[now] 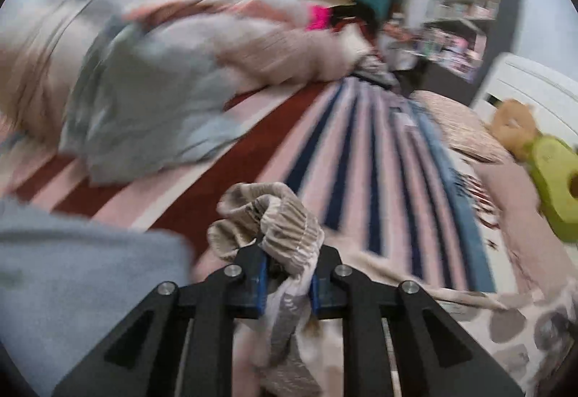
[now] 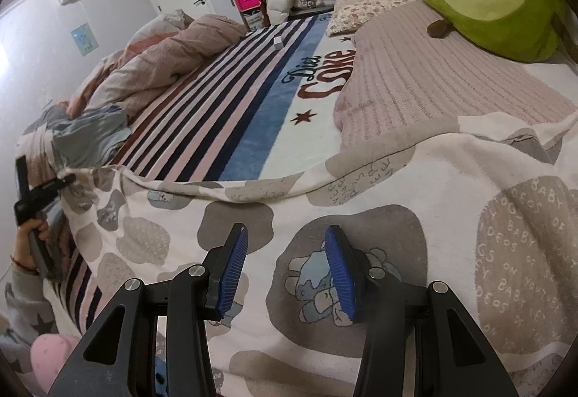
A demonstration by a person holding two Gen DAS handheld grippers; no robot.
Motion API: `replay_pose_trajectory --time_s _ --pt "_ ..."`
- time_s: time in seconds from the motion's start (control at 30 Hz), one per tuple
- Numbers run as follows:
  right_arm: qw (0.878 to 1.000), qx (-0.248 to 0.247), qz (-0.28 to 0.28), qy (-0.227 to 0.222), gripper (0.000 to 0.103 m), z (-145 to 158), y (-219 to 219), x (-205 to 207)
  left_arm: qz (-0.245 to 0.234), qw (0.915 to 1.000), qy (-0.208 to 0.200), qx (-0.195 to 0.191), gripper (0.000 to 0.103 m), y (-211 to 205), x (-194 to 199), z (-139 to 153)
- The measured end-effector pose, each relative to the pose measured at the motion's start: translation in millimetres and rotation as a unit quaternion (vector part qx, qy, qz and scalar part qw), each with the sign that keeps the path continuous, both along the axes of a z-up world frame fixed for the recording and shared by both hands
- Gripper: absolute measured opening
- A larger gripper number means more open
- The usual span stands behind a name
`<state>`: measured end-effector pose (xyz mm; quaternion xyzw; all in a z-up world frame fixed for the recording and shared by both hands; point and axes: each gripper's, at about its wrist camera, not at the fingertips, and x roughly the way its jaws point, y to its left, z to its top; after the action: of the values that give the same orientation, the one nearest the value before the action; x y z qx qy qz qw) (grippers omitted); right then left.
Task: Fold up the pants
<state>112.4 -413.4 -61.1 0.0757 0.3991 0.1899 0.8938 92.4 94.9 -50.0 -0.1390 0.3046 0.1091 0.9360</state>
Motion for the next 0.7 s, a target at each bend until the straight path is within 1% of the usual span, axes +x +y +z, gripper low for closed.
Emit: replay_pose_trajectory --time_s 0.07,0.13,0.17,0.2,0.23,0.27,0.33,0.37,0.5,0.57,0.6,0.63,0.67,0.7 --pt "1.000 0.005 -0.001 -0.004 0.040 2 -3 -2 -0.045 0.9988 -0.015 0.011 0.014 -30 4 15" --pt "1.000 0.010 -0.001 -0.011 0.040 6 -4 -6 -0.099 0.9946 -0.024 0.017 0.014 -63 9 27" --pt "1.000 0.011 -0.001 -0.014 0.040 7 -5 -7 -0.140 0.9896 -0.025 0.018 0.014 -88 12 29" --pt "1.000 0.013 0.000 -0.017 0.040 9 -5 -9 -0.168 0.9854 -0.022 0.018 0.014 -103 15 29" --pt "1.000 0.014 0.002 -0.021 0.040 11 -5 -11 -0.202 0.9792 -0.014 0.019 0.014 -122 19 27" --pt "1.000 0.016 0.003 -0.024 0.040 12 -5 -13 -0.238 0.9710 -0.002 0.018 0.014 -142 23 21" --pt "0.999 0.019 0.007 -0.025 0.040 13 -4 -17 -0.313 0.9487 0.036 0.026 0.014 -179 29 2" --pt "0.999 0.020 0.009 -0.024 0.040 13 -4 -18 -0.340 0.9384 0.057 0.029 0.014 -193 30 -9" --pt "0.999 0.021 0.021 -0.011 0.040 4 4 -24 -0.390 0.9125 0.120 0.024 0.014 -217 32 -45" --pt "0.999 0.017 0.030 -0.002 0.041 -1 12 -25 -0.402 0.9045 0.141 0.018 0.015 -217 29 -56" --pt "0.999 0.016 0.033 0.001 0.041 -3 16 -24 -0.405 0.9025 0.145 0.009 0.016 -214 25 -58" --pt "0.999 0.018 0.037 0.004 0.041 -5 20 -23 -0.407 0.9020 0.144 -0.003 0.019 -208 23 -57" --pt "0.999 0.020 0.041 0.006 0.041 -5 23 -23 -0.410 0.9012 0.141 -0.013 0.028 -201 19 -56" --pt "0.998 0.026 0.049 0.010 0.042 -5 31 -21 -0.408 0.9033 0.131 -0.024 0.040 -191 14 -49"
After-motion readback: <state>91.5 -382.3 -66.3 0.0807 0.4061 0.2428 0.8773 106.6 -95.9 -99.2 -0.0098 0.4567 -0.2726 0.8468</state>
